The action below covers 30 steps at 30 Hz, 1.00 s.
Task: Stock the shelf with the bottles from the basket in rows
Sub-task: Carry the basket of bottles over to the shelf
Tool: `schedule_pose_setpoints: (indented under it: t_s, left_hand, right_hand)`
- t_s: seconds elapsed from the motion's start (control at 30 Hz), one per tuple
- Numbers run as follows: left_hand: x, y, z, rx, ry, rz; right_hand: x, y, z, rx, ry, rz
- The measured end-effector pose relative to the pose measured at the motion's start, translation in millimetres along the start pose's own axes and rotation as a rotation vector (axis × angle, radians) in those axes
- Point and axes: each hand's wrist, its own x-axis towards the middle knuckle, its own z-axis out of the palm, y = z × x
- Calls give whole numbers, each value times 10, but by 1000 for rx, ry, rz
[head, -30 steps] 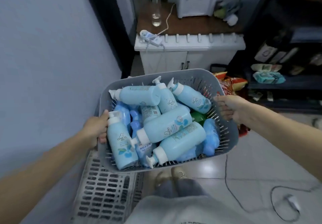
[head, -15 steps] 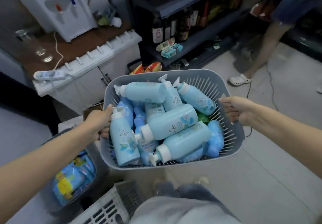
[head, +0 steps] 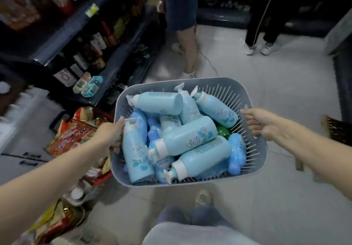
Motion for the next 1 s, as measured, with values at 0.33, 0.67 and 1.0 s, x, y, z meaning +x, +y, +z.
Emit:
schedule_pose_setpoints:
  t_s: [0.33, 0.67, 1.0]
  left_hand:
    - [237, 1414, 1490, 182, -312, 191]
    - [104, 2727, 3065, 501, -598, 444]
    - [-588, 3392, 4610, 671, -685, 557]
  right_hand:
    - [-145, 203, -1427, 342, 291, 37]
    - [-317, 562, -2402, 708, 603, 76]
    - [-276, 1074, -3442, 928, 737, 73]
